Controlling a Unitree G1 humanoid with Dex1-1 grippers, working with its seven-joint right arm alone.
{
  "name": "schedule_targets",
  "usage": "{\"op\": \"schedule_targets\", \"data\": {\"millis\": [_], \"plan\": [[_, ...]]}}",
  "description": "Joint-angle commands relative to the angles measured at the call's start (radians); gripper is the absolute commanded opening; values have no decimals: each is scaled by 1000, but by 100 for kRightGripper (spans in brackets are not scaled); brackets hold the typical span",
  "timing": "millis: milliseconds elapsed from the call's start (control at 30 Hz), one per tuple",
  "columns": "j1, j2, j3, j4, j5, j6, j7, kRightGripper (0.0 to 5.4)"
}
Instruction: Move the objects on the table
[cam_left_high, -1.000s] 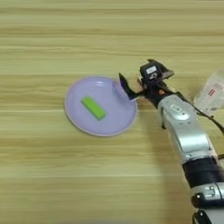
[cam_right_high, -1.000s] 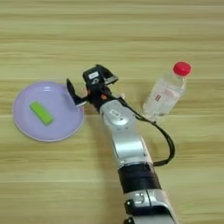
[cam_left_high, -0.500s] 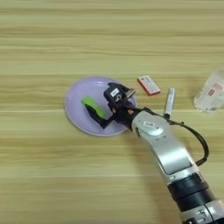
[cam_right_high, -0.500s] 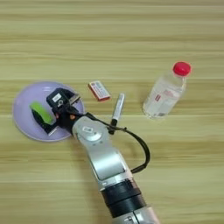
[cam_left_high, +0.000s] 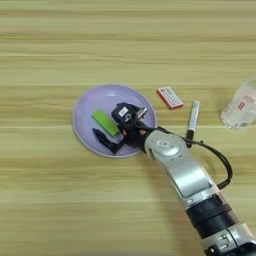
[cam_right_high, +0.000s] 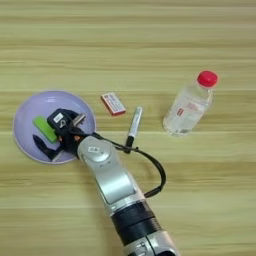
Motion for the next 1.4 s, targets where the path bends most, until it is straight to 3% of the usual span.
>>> {"op": "schedule_targets", "data": {"millis": [33, 1200, 1400], "plan": [[-51, -15, -5, 11, -18, -12, -7, 482], [-55, -17, -19, 38, -5, -18, 16, 152], [-56, -5, -38, 28, 12, -25, 11, 141]]}}
